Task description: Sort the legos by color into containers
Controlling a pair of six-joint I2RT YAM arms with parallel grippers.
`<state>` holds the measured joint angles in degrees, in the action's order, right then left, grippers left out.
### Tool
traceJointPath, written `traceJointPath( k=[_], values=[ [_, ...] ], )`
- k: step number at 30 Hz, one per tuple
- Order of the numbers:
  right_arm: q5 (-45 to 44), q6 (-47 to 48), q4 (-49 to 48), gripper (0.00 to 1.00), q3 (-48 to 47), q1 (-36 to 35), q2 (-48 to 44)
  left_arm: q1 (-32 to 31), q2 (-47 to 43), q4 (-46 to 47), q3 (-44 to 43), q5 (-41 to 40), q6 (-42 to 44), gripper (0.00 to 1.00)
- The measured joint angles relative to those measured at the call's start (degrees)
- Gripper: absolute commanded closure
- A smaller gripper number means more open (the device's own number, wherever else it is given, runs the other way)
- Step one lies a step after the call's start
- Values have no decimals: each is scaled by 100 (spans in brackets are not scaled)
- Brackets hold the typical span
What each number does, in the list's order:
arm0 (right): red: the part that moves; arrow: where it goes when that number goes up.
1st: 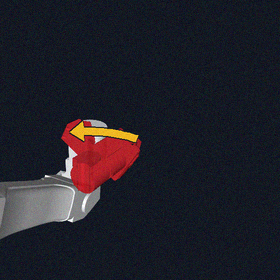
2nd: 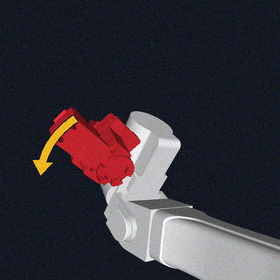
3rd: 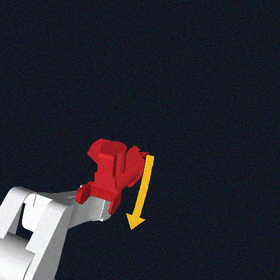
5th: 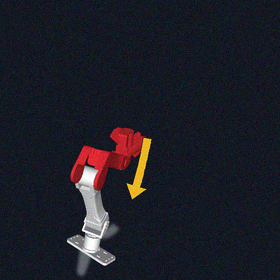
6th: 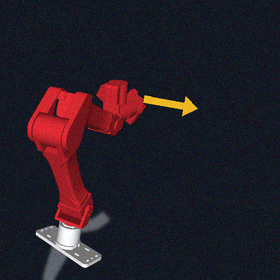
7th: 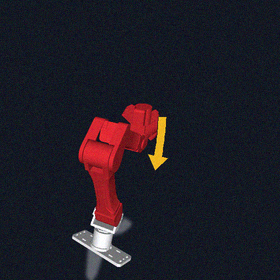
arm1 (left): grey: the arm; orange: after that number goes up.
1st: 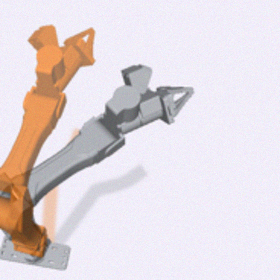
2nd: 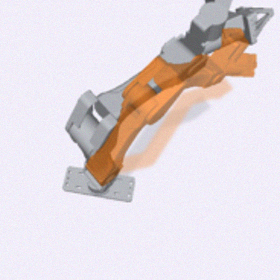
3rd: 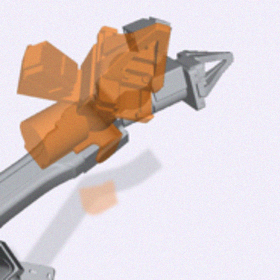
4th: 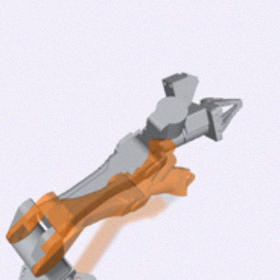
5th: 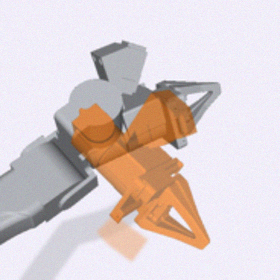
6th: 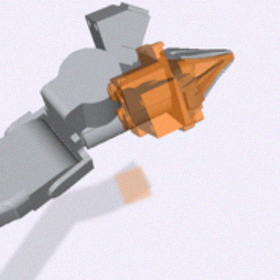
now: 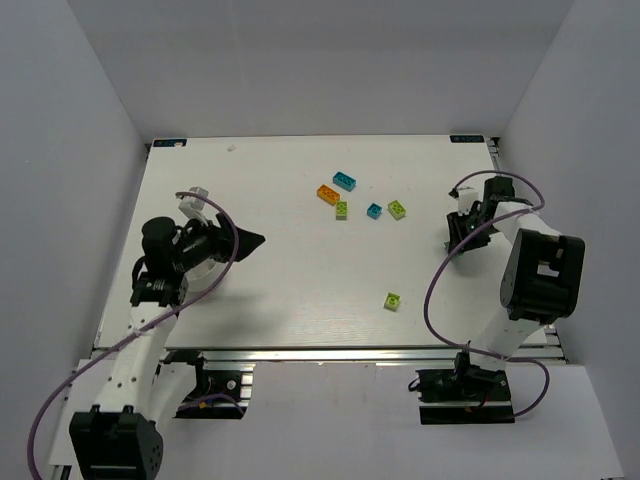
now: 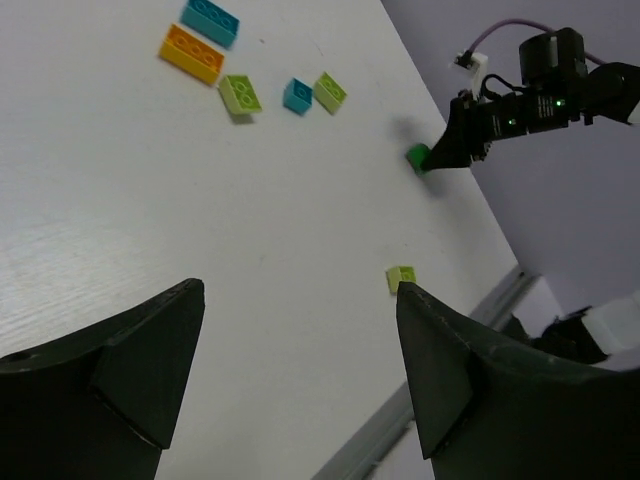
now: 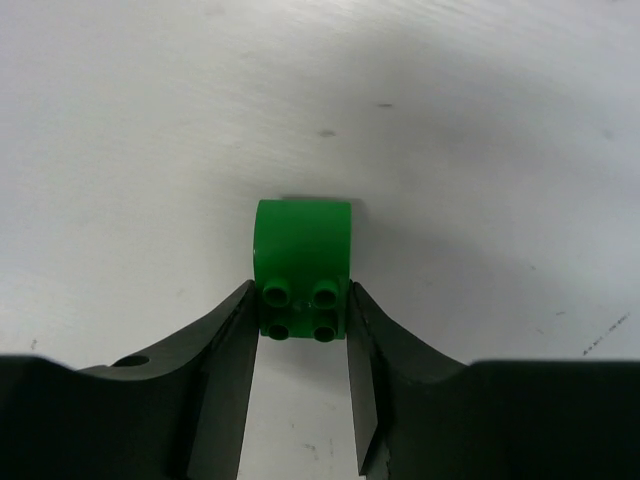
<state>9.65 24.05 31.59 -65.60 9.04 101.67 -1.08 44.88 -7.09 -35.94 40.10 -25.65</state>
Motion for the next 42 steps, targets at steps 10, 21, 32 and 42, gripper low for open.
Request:
traceJointPath(
  k=[10,21,32,42],
  values=[
    [3040,2131,553,94,433,-1110,-2068,-1032,1661,286,-437,387,-977,9],
    [3298,1670,-481,94,426,-3449,-2367,-2188,2752,597,-1244,68,-1836,8],
    [2601,1185,-876,94,149,-4483,-2358,-2881,3484,369,-1714,-444,-2059,24],
    [2048,988,-933,89,63,-4750,-2339,-3101,3541,238,-1917,-734,-2157,66]
  ],
)
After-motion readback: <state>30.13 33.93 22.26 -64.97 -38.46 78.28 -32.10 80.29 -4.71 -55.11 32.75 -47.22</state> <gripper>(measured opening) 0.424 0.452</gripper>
